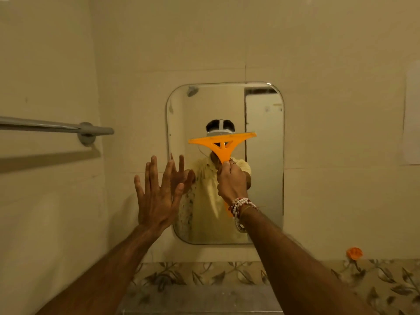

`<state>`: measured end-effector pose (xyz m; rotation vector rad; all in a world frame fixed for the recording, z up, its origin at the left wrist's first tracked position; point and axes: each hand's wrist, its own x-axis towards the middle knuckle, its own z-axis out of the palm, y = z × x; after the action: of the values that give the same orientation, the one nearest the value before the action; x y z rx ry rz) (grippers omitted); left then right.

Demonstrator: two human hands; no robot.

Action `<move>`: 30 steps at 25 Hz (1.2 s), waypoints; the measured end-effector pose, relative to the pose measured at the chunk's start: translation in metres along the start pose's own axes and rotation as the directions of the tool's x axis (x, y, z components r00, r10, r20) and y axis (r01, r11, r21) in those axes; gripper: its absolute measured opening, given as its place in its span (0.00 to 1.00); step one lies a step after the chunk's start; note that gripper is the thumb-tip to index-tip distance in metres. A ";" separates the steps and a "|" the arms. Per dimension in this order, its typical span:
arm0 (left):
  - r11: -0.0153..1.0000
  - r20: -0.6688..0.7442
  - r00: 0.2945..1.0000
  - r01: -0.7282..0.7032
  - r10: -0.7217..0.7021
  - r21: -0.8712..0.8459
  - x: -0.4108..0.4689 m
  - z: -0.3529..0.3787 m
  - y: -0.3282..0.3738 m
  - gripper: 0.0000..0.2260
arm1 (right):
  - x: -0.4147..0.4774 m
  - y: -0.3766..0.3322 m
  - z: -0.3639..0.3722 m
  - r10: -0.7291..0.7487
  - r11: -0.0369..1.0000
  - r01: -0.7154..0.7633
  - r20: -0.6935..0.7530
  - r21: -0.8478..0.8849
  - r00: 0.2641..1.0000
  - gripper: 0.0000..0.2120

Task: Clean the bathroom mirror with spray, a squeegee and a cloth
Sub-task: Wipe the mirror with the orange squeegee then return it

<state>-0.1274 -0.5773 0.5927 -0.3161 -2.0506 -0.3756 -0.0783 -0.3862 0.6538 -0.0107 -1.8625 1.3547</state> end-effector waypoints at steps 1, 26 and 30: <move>1.000 -0.002 1.000 0.008 -0.008 0.000 -0.002 0.001 -0.004 0.32 | -0.003 0.001 0.004 0.007 1.000 -0.007 -0.003 -0.002 1.000 0.19; 0.996 0.093 0.995 0.041 -0.034 -0.082 -0.056 0.029 -0.047 0.31 | -0.148 0.130 0.026 -0.048 0.774 0.268 0.370 -0.573 0.928 0.17; 0.993 0.077 0.997 0.010 -0.001 -0.114 -0.059 0.037 -0.048 0.31 | -0.133 0.120 0.043 -0.074 0.678 0.372 0.444 -0.634 0.893 0.18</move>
<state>-0.1465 -0.6109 0.5178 -0.3999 -2.1097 -0.4917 -0.0674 -0.4283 0.4747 0.1007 -2.5288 0.3988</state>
